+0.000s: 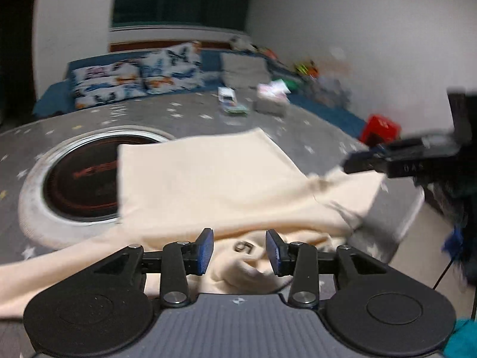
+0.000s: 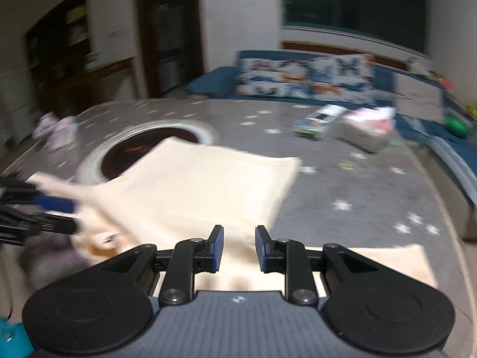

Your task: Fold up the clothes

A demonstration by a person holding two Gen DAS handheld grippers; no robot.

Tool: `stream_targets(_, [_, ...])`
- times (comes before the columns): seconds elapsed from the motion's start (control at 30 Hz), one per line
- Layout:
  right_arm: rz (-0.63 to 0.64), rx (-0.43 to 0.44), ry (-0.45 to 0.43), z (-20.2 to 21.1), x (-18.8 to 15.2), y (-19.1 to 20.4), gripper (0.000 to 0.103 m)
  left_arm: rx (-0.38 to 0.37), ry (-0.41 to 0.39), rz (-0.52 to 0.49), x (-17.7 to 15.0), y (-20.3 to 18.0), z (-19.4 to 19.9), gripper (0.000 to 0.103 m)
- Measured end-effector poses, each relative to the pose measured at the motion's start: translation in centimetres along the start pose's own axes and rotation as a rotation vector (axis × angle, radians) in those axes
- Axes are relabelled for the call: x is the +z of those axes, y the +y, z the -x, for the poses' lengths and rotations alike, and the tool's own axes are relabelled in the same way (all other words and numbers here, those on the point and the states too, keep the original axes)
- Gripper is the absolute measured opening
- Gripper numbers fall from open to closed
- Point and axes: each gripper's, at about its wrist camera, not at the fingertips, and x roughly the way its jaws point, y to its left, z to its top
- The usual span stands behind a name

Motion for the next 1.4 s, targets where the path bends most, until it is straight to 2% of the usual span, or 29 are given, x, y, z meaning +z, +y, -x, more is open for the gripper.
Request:
stream_targets(0.17, [0.102, 0.110, 0.055, -0.7, -0.4, 3.8, 0.022, 0.002, 0.048, -0.061, -0.7, -1.2, -1.0, 0.040])
stream_targets(0.27, [0.156, 0.157, 0.075, -0.8, -0.8, 5.8, 0.022, 0.006, 0.059, -0.062, -1.1, -0.9, -1.3, 0.038])
stream_targets(0.3, [0.170, 0.168, 0.079, -0.8, -0.8, 6.3, 0.022, 0.006, 0.062, -0.061, -1.1, -0.8, -1.4, 0.035])
stream_targets(0.37, [0.189, 0.181, 0.089, -0.9, -0.9, 7.0, 0.022, 0.007, 0.068, -0.058, -1.3, -0.6, -1.6, 0.017])
stream_targets(0.43, [0.206, 0.192, 0.099, -1.2, -1.1, 7.6, 0.022, 0.009, 0.071, -0.055, -1.4, -0.4, -1.8, 0.008])
stream_targets(0.47, [0.212, 0.195, 0.105, -1.2, -1.2, 7.8, 0.022, 0.013, 0.061, -0.049, -1.3, -0.3, -1.6, 0.007])
stream_targets(0.6, [0.229, 0.199, 0.129, -1.4, -1.8, 8.2, 0.022, -0.038, -0.048, -0.041, -1.1, -0.4, 1.5, 0.006])
stream_targets(0.7, [0.242, 0.202, 0.148, -1.5, -2.3, 8.6, 0.022, -0.072, -0.086, -0.075, -1.4, -0.5, 3.3, 0.006])
stream_targets(0.8, [0.255, 0.204, 0.167, -1.6, -2.7, 8.9, 0.022, -0.080, -0.022, -0.074, -2.5, 0.0, 2.8, 0.007])
stream_targets(0.83, [0.259, 0.205, 0.173, -1.6, -2.9, 9.0, 0.020, -0.075, 0.003, -0.069, -2.9, 0.3, 2.4, 0.007])
stream_targets(0.87, [0.264, 0.206, 0.179, -1.7, -3.1, 9.1, 0.012, -0.071, 0.021, -0.065, -3.1, 0.5, 2.1, 0.007])
stream_targets(0.97, [0.276, 0.211, 0.196, -1.7, -3.5, 9.4, 0.007, -0.071, 0.023, -0.069, -2.9, 0.9, 2.2, 0.010])
stream_targets(1.07, [0.288, 0.224, 0.208, -1.2, -3.6, 9.5, 0.007, -0.069, 0.019, -0.072, -2.6, 1.3, 2.3, 0.011])
stream_targets(1.2, [0.304, 0.240, 0.224, -0.6, -3.9, 9.6, 0.007, -0.065, -0.036, -0.048, -1.2, 1.6, 2.2, 0.012])
stream_targets(1.33, [0.320, 0.257, 0.240, 0.1, -4.1, 9.7, 0.007, -0.095, -0.017, -0.039, -0.3, 0.7, -0.6, 0.012])
stream_targets(1.4, [0.328, 0.265, 0.248, 0.4, -4.2, 9.7, 0.008, -0.104, 0.025, -0.031, -0.6, 0.4, -2.4, 0.012])
